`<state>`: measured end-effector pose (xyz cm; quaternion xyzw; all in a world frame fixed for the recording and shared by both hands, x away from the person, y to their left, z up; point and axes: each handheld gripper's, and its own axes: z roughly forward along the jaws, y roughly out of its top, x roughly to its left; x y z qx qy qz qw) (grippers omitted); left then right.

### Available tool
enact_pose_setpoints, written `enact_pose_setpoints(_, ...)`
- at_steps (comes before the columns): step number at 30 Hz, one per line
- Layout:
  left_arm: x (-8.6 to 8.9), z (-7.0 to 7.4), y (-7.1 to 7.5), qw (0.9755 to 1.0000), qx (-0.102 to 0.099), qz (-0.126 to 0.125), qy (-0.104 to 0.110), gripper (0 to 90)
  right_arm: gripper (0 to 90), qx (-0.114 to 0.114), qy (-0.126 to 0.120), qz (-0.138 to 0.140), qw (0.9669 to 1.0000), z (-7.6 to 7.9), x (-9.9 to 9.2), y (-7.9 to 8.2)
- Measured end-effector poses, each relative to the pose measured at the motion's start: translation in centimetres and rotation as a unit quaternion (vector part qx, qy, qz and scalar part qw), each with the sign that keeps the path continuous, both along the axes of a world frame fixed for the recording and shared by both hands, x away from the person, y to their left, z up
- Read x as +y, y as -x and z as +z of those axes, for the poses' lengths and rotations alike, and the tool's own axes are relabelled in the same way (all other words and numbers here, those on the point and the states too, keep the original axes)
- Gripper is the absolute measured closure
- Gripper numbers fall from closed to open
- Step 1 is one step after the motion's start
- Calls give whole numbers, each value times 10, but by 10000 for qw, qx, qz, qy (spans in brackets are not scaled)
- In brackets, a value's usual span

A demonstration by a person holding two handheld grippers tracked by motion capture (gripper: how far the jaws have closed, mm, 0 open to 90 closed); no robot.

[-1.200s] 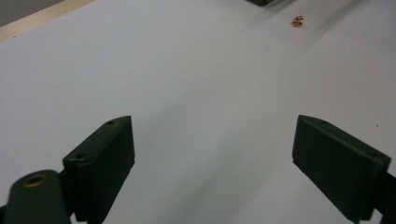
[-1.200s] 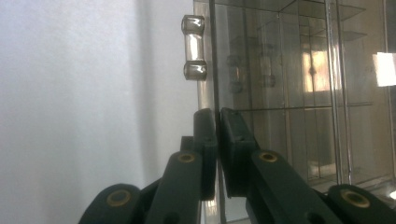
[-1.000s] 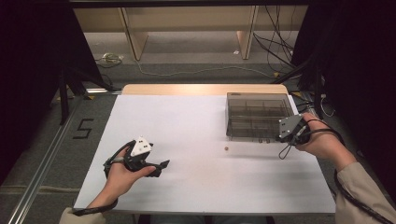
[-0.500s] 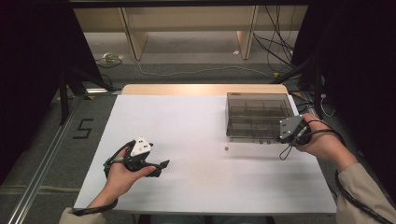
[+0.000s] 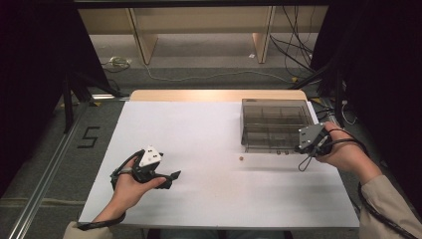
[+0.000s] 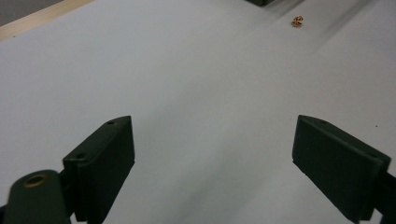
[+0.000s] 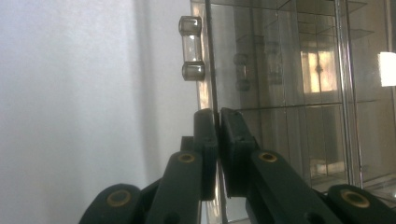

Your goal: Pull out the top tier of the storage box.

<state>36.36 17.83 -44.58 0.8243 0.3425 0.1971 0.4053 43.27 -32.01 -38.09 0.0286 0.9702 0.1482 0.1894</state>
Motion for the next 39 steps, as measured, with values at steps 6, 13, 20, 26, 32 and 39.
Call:
enact_pose_setpoints(6, 0, 0, 0, 10000, 6, -10, -9, 130, 836, -14, -107, -144, 9998, 0, -1, 1)
enact_pose_setpoints(13, -1, 0, 0, 10000, 20, -12, -1, 130, 643, -21, -997, -855, 9913, 0, -4, 9)
enact_pose_setpoints(20, -1, 0, 1, 10000, 7, -20, -11, 130, 436, -1, -1961, -1480, 9694, -11, 3, 19)
enact_pose_setpoints(26, 1, 0, 1, 10000, 15, -16, 15, 130, 377, -182, -2374, -1561, 9586, -21, 13, 25)
enact_pose_setpoints(32, 2, -1, 1, 10000, 24, -34, 42, 130, 335, -288, -2794, -1613, 9461, -22, 27, 29)
enact_pose_setpoints(39, 2, 0, 1, 10000, 24, -49, 57, 130, 332, -264, -3034, -1426, 9418, -21, 50, 32)
